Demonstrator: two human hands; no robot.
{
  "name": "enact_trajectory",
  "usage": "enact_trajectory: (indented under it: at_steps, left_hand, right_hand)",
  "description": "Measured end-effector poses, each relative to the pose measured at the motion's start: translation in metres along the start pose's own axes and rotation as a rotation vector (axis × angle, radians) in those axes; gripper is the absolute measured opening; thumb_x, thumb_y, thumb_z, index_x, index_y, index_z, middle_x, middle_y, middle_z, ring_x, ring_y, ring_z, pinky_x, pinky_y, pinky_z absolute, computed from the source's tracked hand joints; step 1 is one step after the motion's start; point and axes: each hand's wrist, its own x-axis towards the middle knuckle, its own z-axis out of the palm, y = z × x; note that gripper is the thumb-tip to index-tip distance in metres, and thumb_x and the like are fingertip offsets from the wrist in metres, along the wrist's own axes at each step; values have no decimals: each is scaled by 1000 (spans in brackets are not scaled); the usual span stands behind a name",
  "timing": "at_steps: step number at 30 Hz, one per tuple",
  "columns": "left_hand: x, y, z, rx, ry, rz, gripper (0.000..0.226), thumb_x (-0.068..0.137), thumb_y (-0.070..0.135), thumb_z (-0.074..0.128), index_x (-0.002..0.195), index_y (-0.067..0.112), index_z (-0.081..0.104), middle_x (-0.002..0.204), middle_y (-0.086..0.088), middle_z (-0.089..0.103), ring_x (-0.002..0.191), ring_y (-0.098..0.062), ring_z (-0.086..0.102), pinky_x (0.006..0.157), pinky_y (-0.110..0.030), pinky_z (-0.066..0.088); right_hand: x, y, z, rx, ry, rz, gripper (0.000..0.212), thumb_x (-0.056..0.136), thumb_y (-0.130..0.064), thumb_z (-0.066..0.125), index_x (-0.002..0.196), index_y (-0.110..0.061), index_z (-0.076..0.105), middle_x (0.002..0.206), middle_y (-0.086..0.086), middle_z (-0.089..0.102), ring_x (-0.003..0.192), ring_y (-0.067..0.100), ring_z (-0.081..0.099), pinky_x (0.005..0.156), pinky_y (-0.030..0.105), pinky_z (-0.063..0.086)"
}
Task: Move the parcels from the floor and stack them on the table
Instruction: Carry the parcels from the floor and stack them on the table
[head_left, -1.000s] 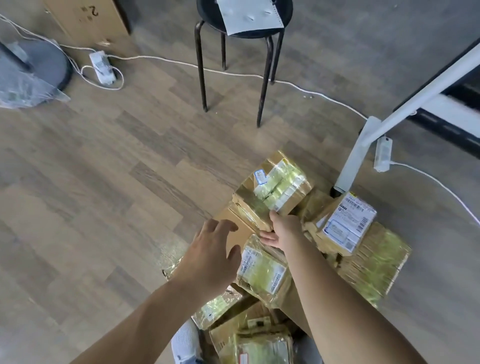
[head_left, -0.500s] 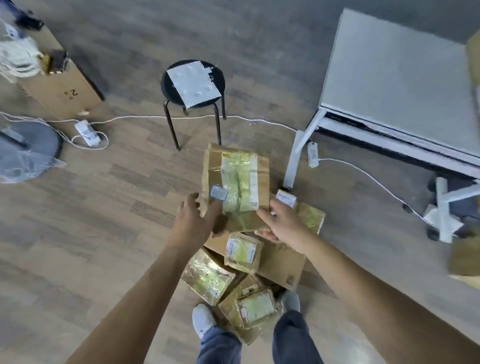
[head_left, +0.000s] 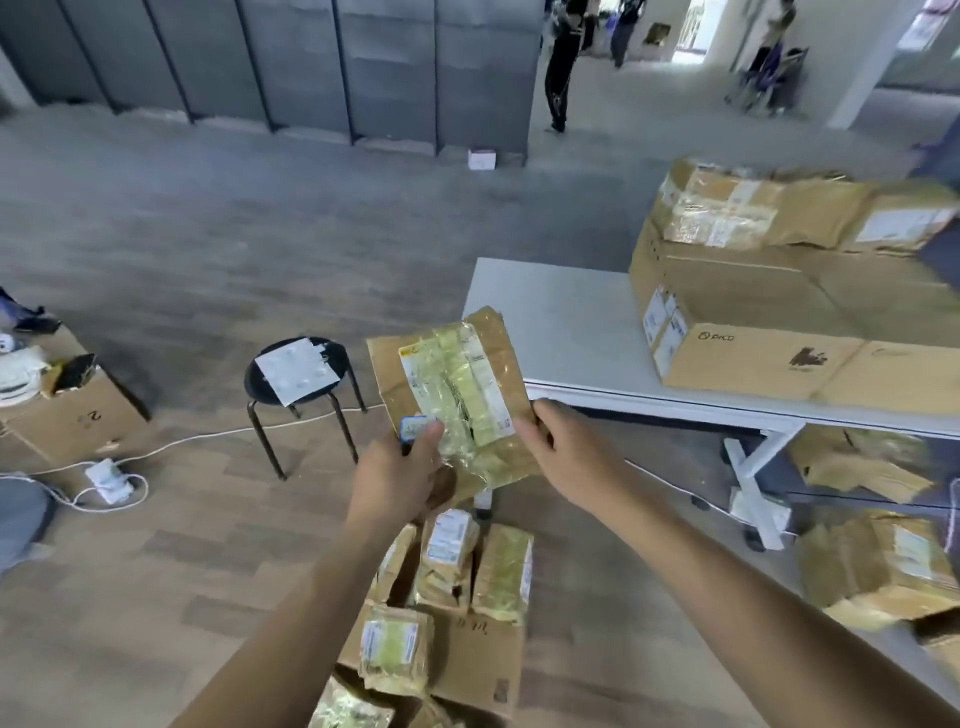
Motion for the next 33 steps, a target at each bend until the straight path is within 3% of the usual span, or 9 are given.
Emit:
enact_trajectory:
  at_steps: [4,9,14,17,20,22,25,29,33]
  left_hand:
    - [-41,68,64,38,-34,102,49,89,57,50,69,13,52,50,7,52,43,-6,45,45,-26,32]
    - [-77,137,141,37,-44,164,41,88,53,57,80,12,59,62,4,63,57,-7,57,45,-20,34]
    - [-93,185,189,-136,-133,112,34,84,39,68,62,14,59,44,6,56,35,-4,46,36,-15,33]
    - [-93,209,210,-285,-254,96,30,86,29,68,61,16,60,43,4,51,36,-11,42,36,-16,33]
    - [-88,229,231,-445,-312,50,16,90,21,65,79,9,66,49,-1,46,41,-16,40,38,-18,31]
    - [-82,240,245,-547,-355,26,14,92,17,61,84,7,65,49,0,46,40,-16,42,39,-17,34]
    - [-67,254,266,-650,-444,37,18,94,13,57,81,2,58,53,-7,42,39,-19,43,39,-19,38]
    - [-33,272,297,-669,-533,85,23,95,16,56,82,-2,58,61,-18,51,50,-25,50,50,-29,44]
    - [26,292,331,-626,-558,101,23,95,20,57,86,-1,62,76,-19,62,71,-29,58,71,-43,53]
  right_hand:
    - [-27,44,-72,76,252,15,41,97,-36,53,66,-29,26,63,-8,34,55,5,37,51,18,30]
    - [-60,102,-150,73,328,126,47,96,-33,57,63,-19,27,57,-5,31,52,10,29,49,25,26]
    - [-85,144,-208,39,313,131,46,95,-35,59,64,-17,30,59,-3,34,53,10,30,51,25,27]
    - [-90,162,-236,36,329,114,43,92,-39,61,65,-20,33,61,-5,37,56,9,34,54,23,29]
    - [-89,183,-258,92,303,125,27,88,-44,62,83,-18,55,83,-2,54,77,14,53,69,26,43]
    - [-86,199,-273,144,275,150,31,81,-53,62,98,-27,59,103,-7,53,98,9,53,80,21,41]
    - [-76,224,-297,190,192,218,47,77,-62,66,116,-47,47,118,-20,46,112,-1,44,85,13,33]
    - [-47,257,-324,357,51,288,74,73,-61,74,132,-53,31,122,-29,55,106,-11,56,78,6,43]
    - [5,282,-341,444,43,344,78,67,-54,79,125,-61,27,110,-35,57,93,-2,67,67,22,57]
